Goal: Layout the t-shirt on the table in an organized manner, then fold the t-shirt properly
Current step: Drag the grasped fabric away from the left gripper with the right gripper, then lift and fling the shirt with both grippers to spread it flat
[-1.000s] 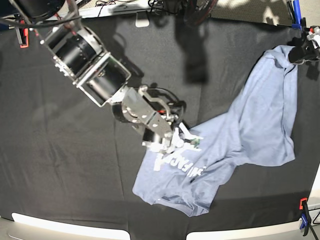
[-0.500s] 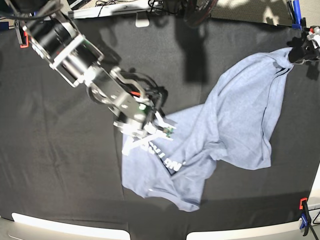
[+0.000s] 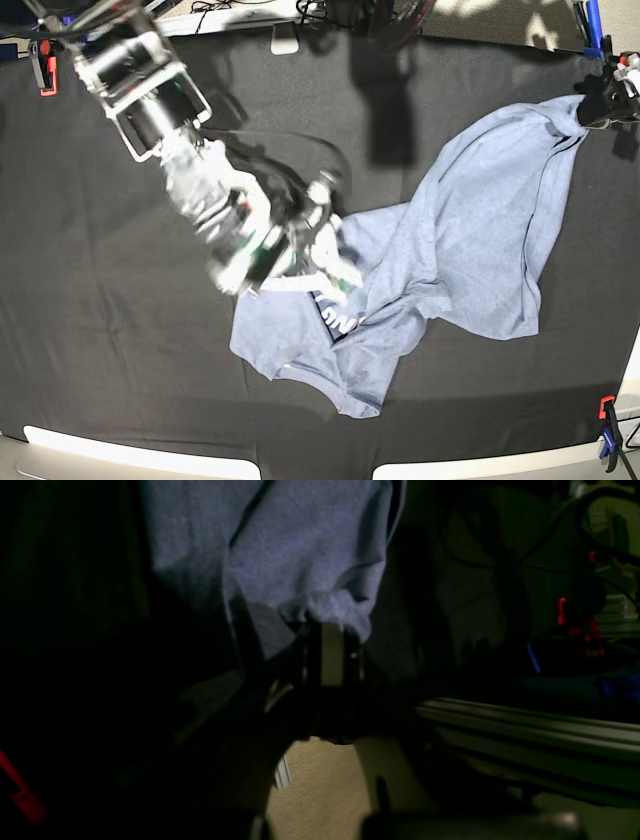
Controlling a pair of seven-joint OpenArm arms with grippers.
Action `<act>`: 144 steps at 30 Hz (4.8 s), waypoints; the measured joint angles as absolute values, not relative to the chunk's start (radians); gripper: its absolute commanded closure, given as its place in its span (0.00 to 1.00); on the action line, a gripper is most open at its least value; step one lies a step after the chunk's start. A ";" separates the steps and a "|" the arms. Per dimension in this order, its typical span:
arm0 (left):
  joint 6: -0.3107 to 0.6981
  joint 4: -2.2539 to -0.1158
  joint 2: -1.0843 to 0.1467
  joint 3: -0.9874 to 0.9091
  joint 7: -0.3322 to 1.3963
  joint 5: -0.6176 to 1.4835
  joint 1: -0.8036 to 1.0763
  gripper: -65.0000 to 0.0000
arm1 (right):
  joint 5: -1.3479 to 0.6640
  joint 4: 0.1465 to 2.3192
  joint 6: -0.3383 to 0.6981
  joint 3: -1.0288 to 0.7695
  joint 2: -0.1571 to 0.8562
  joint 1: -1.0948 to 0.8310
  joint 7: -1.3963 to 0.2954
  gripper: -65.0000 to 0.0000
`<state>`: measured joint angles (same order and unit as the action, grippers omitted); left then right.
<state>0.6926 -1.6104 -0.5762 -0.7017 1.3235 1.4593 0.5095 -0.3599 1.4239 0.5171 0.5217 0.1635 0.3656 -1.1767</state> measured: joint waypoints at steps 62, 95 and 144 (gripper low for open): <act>0.679 -1.607 -0.571 -0.702 0.728 0.963 0.264 1.00 | 0.328 1.171 0.340 0.635 0.033 0.820 -0.847 1.00; 0.416 -1.610 -0.886 -0.702 0.636 0.750 -0.300 1.00 | 0.263 1.205 0.325 0.273 -0.045 1.273 -0.916 1.00; 0.637 -1.595 -0.441 -0.832 0.870 0.939 0.597 1.00 | 0.318 2.259 0.351 0.028 0.191 -0.558 -0.992 1.00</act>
<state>0.6373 -1.5948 -0.4408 -0.8322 0.8696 0.9386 0.5972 0.3176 2.2593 0.3511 0.0277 0.1913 -0.5575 -0.9916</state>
